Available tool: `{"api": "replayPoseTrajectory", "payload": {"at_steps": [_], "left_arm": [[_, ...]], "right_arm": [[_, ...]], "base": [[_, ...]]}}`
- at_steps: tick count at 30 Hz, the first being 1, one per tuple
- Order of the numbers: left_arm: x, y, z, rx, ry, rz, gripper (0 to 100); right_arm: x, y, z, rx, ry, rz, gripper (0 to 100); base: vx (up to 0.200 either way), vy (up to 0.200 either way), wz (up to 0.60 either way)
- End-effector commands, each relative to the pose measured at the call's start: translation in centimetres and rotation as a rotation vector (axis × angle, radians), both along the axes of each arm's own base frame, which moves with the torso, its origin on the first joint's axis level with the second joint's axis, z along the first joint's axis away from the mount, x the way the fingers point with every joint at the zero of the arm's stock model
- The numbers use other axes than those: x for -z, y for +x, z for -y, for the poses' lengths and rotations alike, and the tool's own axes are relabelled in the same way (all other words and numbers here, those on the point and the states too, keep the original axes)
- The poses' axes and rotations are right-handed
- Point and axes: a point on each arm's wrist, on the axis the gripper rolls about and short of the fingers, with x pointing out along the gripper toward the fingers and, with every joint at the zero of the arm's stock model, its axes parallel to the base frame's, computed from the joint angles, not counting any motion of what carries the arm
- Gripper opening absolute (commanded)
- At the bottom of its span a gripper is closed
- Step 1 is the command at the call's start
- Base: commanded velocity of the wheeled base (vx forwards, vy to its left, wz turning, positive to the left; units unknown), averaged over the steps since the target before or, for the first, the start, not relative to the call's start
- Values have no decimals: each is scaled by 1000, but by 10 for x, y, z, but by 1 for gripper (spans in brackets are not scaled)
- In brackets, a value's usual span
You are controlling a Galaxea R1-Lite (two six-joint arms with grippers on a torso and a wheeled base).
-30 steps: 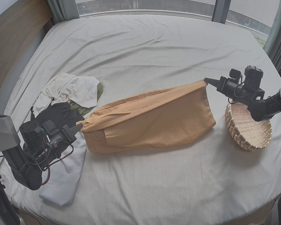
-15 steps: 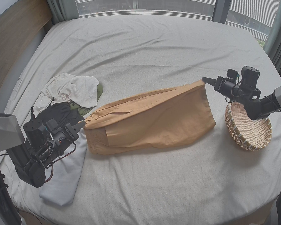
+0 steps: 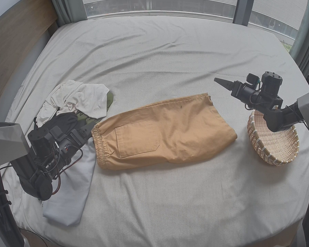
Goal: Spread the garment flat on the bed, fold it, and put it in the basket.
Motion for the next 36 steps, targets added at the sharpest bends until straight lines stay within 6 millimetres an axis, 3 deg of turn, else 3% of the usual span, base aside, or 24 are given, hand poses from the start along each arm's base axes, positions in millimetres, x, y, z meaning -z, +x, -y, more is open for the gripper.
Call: {"api": "replayPoseTrajectory", "payload": {"at_steps": [1, 6, 7, 8, 13, 16, 18, 26, 34, 36], "left_arm": [[-5, -7, 4, 18, -3, 6, 100], [-17, -25, 10, 77, -6, 14, 100], [-17, -25, 10, 77, -6, 14, 100], [-19, -31, 10, 104, -7, 11, 100], [-18, -50, 14, 187, -5, -21, 100], [-23, -60, 17, 240, -8, -20, 100], [-24, -63, 18, 253, -8, -20, 100], [-23, -74, 26, 298, 0, -34, 100], [-20, -74, 29, 307, 2, -44, 100], [-20, -74, 28, 304, 2, -44, 100]], "right_arm": [[-6, -23, -1, -9, -4, -27, 100], [-5, -63, 2, -13, -11, -96, 100], [-5, -63, 2, -13, -11, -96, 100], [-5, -79, 2, -19, -12, -117, 100], [-5, -122, 6, -22, -13, -151, 100], [-2, -140, 4, -31, -17, -160, 100], [0, -143, 4, -33, -18, -169, 100], [39, -156, 1, -47, -30, -318, 100], [71, -145, -1, -48, -40, -380, 100], [87, -138, 0, -41, -42, -407, 100]], "base": [[0, 0, 0], [0, 0, 0], [0, 0, 0], [0, 0, 0], [0, 0, 0], [0, 0, 0], [0, 0, 0], [0, 0, 0], [0, 0, 0], [0, 0, 0]]}}
